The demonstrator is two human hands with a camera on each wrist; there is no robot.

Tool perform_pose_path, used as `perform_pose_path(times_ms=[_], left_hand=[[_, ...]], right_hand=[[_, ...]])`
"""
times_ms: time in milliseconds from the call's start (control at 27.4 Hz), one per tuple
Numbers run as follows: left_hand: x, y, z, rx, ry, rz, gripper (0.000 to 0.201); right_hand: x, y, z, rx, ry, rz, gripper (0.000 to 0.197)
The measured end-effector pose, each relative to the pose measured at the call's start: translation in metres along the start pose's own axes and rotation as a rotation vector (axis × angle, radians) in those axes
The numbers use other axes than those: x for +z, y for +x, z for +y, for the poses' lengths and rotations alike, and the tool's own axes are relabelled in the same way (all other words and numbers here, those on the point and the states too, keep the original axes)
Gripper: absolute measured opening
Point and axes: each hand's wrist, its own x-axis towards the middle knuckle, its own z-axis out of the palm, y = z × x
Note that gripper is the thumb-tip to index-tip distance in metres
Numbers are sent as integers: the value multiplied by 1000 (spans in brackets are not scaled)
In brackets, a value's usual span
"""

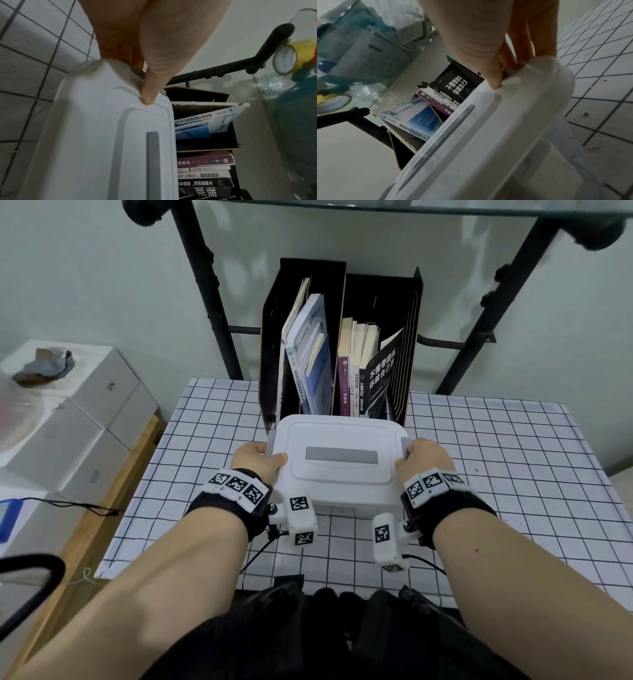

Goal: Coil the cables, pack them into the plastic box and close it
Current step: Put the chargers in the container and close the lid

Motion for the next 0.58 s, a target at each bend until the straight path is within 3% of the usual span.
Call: perform_pose_path(times_ms=[365,584], left_hand=[[3,-1,5,16,31,24,35],[2,-1,7,31,80,36,34]], right_hand=[[-2,0,-1,10,-16,-20,14],[-4,-1,-1,-2,-20,-20,9]])
